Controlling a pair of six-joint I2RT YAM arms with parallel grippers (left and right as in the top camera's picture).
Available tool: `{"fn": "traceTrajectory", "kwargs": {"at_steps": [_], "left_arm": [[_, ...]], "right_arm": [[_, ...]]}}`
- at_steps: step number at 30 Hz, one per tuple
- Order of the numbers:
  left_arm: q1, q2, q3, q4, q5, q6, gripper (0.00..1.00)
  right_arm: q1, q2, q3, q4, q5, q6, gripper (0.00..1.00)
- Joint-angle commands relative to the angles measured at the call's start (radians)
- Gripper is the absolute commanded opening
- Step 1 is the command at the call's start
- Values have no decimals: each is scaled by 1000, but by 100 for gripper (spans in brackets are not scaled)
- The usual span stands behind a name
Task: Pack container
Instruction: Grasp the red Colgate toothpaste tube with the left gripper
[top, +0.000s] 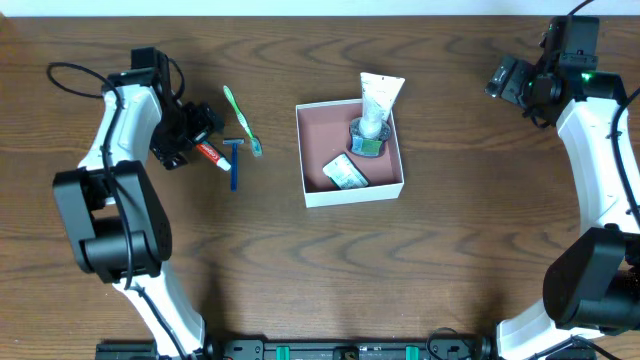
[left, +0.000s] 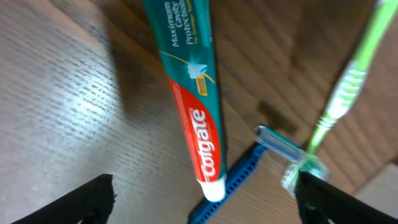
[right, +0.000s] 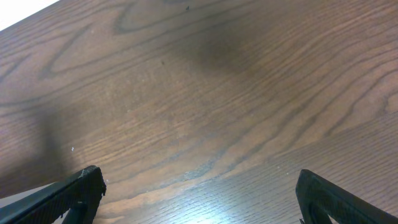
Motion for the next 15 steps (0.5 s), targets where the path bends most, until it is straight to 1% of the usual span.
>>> {"fn": "traceTrajectory", "kwargs": {"at_steps": [1, 2, 6, 8, 12, 15], "left_arm": [[0, 28, 14, -8, 4, -17, 90], [0, 34, 14, -7, 4, -16, 89], [-1, 45, 14, -3, 4, -16, 81], [-2, 45, 11, -7, 4, -16, 80], [-1, 46, 0, -13, 0, -16, 72], [-1, 47, -4, -14, -26, -26, 69]], "right_arm": [[0, -3, 8, 0, 0, 13, 99], [0, -3, 8, 0, 0, 13, 99], [0, -3, 8, 0, 0, 13, 99], [0, -3, 8, 0, 0, 13, 99], [0, -3, 8, 0, 0, 13, 99], [0, -3, 8, 0, 0, 13, 99]]}}
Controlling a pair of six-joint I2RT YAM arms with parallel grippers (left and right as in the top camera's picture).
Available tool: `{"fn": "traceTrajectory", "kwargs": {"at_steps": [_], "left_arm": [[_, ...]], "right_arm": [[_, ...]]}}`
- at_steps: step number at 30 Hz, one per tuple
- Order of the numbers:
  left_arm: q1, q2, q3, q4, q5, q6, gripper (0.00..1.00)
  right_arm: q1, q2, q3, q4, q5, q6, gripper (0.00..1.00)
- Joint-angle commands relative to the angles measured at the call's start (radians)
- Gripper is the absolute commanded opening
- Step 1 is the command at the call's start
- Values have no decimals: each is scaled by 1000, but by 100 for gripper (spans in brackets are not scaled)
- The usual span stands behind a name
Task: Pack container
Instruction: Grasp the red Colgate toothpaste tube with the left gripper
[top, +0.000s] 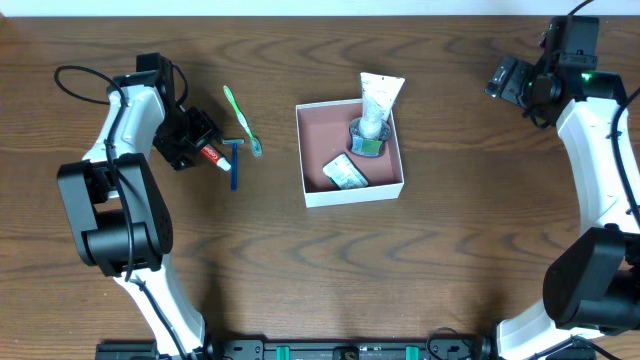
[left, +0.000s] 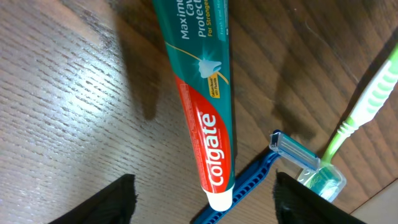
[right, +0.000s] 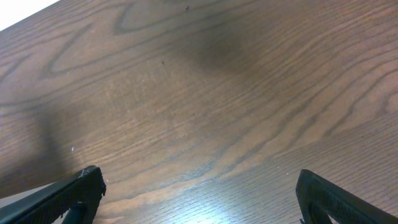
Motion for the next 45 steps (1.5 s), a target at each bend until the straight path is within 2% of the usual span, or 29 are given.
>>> {"fn": "traceTrajectory", "kwargs": {"at_steps": [1, 7, 17, 22, 37, 45], "left_arm": [[-1, 16, -3, -8, -34, -10, 69], [-2, 18, -3, -20, -68, -10, 63], [-2, 53, -3, -51, -94, -8, 63], [-3, 87, -3, -31, -89, 34, 63], [-8, 98, -3, 15, -83, 56, 62], [-8, 98, -3, 38, -84, 217, 56]], "right_arm": [[0, -3, 8, 0, 0, 13, 99], [0, -3, 8, 0, 0, 13, 99], [0, -3, 8, 0, 0, 13, 99], [3, -3, 8, -2, 0, 13, 99], [5, -3, 8, -3, 0, 13, 99], [5, -3, 8, -4, 0, 13, 99]]}}
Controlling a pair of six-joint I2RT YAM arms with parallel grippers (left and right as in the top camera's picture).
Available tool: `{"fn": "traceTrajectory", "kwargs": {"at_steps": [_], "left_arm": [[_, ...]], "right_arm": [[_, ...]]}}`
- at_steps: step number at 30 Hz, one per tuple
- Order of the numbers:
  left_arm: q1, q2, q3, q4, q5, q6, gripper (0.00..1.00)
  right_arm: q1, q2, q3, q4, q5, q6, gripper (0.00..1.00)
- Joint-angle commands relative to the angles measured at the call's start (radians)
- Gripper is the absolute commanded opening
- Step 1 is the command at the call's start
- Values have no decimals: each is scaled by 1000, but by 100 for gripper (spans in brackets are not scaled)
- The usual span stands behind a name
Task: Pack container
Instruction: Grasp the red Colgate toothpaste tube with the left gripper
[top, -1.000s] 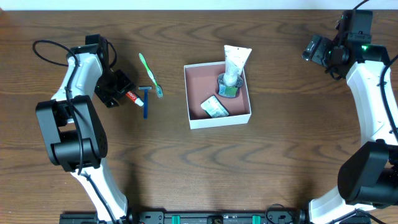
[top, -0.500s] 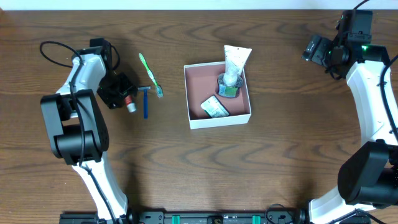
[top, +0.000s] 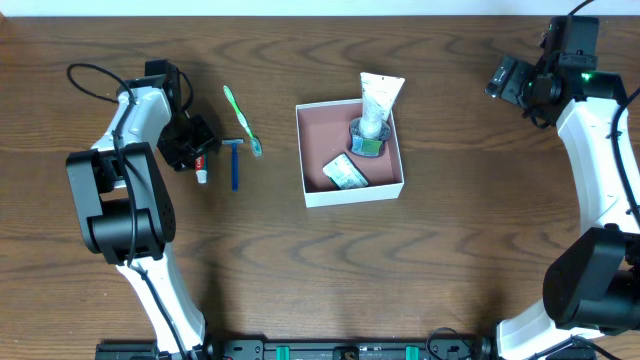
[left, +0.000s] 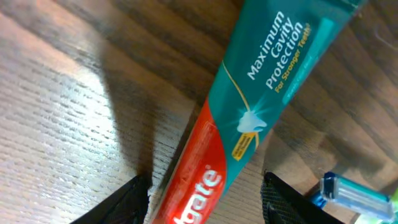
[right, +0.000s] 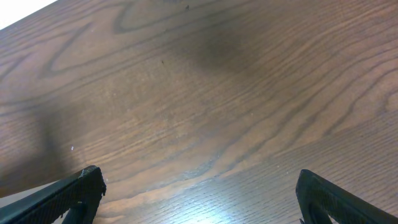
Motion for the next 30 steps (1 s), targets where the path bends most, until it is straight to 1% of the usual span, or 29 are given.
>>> {"fn": "traceTrajectory", "kwargs": {"at_steps": [1, 2, 3, 5, 9, 10, 16, 22, 26, 30], "left_arm": [[-2, 21, -5, 0, -6, 95, 54], [-2, 21, -5, -7, -6, 95, 53], [-3, 21, -5, -16, -6, 95, 49], [-2, 21, -5, -34, -6, 95, 35], [-2, 21, -5, -56, -12, 95, 19], [-2, 21, -5, -57, -12, 95, 13], [-2, 20, 4, -79, -11, 94, 12], [-2, 9, 116, -225, 4, 112, 9], [-3, -14, 225, -344, 111, 199, 10], [-11, -64, 298, -420, 309, 323, 10]], "right_arm": [[5, -3, 8, -1, 0, 13, 99], [5, -3, 8, -1, 0, 13, 99], [5, -3, 8, 0, 0, 13, 99], [5, -3, 8, -1, 0, 13, 99], [5, -3, 8, -1, 0, 13, 99], [5, -3, 8, -1, 0, 13, 99], [5, -3, 8, 0, 0, 13, 99], [5, -3, 8, 0, 0, 13, 99], [5, -3, 8, 0, 0, 13, 99], [5, -3, 8, 0, 0, 13, 99]]}}
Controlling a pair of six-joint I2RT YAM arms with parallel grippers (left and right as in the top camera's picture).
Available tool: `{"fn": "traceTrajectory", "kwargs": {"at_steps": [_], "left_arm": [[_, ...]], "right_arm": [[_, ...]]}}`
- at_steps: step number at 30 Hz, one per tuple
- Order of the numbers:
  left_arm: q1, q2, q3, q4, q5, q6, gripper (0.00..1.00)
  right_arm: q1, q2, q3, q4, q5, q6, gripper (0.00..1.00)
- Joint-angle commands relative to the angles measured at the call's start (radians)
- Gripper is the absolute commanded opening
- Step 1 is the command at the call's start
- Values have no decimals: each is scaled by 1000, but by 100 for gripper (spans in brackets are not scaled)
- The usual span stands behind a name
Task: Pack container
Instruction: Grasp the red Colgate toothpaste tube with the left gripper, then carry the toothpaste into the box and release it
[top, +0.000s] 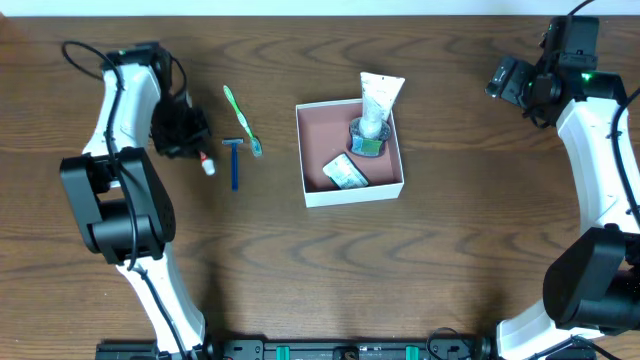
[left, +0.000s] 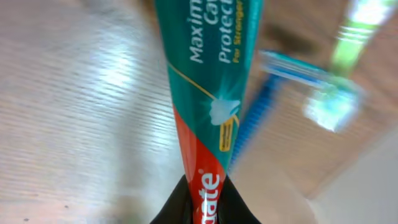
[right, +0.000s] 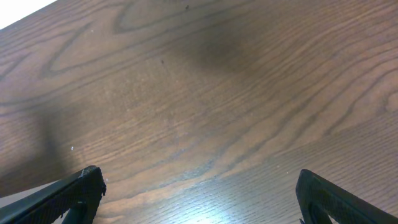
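Observation:
A red and teal Colgate toothpaste tube (left: 208, 93) sticks out from between my left gripper's (left: 204, 202) black fingers, which are shut on its red end. Overhead, that gripper (top: 185, 135) is at the left of the table, with the tube's white cap (top: 207, 167) showing below it. A blue razor (top: 234, 160) and a green toothbrush (top: 241, 119) lie just right of it. The white box (top: 397, 185) with a pink floor holds a white tube (top: 377, 100), a round item and a small packet. My right gripper (right: 199, 199) stands open over bare wood at the far right.
The dark wood table (top: 450, 250) stretches on all sides of the box. A black cable (top: 85, 50) loops near my left arm at the back left. My right arm (top: 600, 150) runs down the right edge.
My left gripper was open astride the toothpaste tube lying on the table. Now it is shut on the tube, and the wrist view has swung so the razor and toothbrush sit beyond it.
First my left gripper hung open over the toothpaste beside the razor and toothbrush. Then its fingers stood narrower and nearer the tube, then close on either side of it. Now they are shut on it. The right arm and the box's contents stayed as they were.

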Motion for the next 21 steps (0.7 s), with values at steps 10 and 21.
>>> {"fn": "traceTrajectory", "kwargs": {"at_steps": [10, 21], "left_arm": [[-166, -192, 59, -10, 388, 199, 10], [-432, -195, 48, 176, 157, -181, 10]], "right_arm": [[5, -3, 8, -1, 0, 13, 99], [5, -3, 8, 0, 0, 13, 99]]}}
